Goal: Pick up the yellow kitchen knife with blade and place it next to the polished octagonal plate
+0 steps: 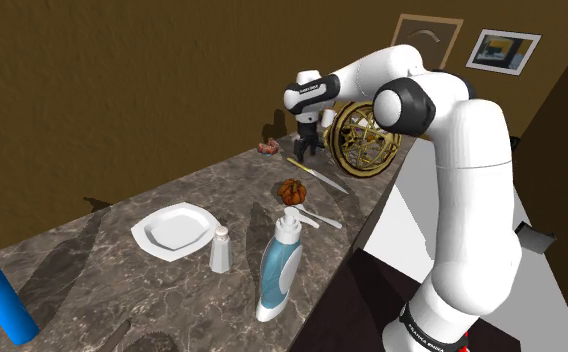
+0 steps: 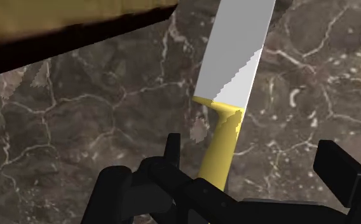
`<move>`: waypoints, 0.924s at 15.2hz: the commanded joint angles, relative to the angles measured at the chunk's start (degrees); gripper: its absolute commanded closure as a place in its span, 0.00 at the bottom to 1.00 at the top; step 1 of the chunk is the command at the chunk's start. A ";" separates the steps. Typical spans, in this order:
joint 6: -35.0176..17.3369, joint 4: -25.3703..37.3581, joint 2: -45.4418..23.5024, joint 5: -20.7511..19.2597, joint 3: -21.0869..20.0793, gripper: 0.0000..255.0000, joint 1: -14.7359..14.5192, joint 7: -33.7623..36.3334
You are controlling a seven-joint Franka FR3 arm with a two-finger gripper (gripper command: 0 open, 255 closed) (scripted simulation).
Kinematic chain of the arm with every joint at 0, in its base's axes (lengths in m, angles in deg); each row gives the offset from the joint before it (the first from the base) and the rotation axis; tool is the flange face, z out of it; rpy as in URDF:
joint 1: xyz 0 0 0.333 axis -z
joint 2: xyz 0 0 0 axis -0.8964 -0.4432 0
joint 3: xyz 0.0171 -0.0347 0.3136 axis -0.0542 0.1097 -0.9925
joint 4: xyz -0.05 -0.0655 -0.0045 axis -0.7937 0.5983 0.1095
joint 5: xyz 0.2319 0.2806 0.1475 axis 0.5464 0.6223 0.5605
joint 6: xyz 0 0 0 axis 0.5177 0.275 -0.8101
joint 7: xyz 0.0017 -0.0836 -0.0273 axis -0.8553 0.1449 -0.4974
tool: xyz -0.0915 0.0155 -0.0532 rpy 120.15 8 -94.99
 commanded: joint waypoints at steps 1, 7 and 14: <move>-1.00 0.22 -1.22 0.29 -0.05 0.00 0.52 -0.58; -4.92 -2.89 -2.06 0.50 -0.14 0.00 0.71 -0.71; -4.91 -2.87 -2.07 0.50 -0.14 0.00 0.71 -0.72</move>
